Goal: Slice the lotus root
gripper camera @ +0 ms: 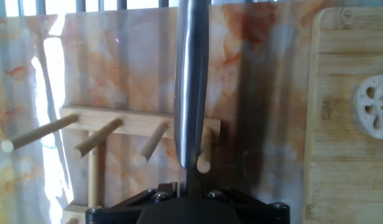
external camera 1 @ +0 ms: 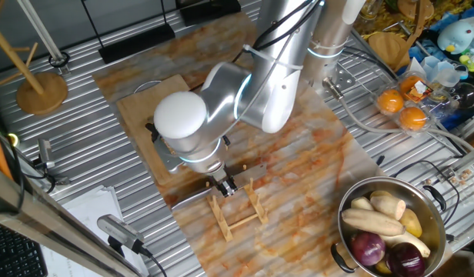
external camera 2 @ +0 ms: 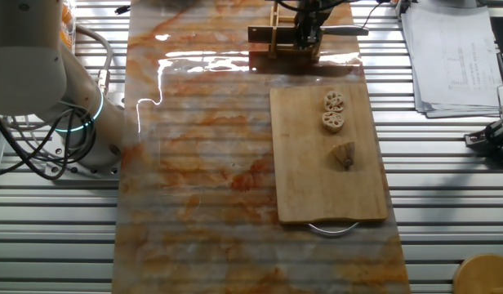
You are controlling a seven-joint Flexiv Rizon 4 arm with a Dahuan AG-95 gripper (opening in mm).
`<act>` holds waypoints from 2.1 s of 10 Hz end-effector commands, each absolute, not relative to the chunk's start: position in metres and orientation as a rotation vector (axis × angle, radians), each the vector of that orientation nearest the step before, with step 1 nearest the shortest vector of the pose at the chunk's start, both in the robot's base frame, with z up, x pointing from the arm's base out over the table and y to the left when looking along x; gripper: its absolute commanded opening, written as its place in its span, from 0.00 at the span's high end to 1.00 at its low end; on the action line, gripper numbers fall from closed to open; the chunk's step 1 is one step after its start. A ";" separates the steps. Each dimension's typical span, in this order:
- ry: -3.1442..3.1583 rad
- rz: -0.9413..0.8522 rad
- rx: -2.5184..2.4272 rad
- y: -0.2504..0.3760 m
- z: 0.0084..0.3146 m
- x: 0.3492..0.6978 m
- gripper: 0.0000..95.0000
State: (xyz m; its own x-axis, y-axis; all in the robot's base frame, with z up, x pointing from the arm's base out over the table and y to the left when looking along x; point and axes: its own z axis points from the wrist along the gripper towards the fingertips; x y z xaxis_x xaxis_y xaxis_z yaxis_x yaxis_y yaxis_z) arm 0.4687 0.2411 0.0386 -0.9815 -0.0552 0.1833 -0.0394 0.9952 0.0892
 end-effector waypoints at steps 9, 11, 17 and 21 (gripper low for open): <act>-2.951 -0.207 0.064 0.245 0.043 0.470 1.00; -2.986 -0.176 0.107 0.248 0.054 0.465 1.00; -2.992 -0.108 0.251 0.227 0.135 0.476 1.00; -3.012 -0.098 0.316 0.208 0.150 0.486 1.00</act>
State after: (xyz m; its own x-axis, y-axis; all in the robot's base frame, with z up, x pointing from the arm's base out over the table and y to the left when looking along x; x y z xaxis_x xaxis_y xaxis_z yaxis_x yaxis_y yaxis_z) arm 0.4872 0.2104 0.1514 -0.9713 -0.2076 0.1162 -0.1995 0.9768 0.0774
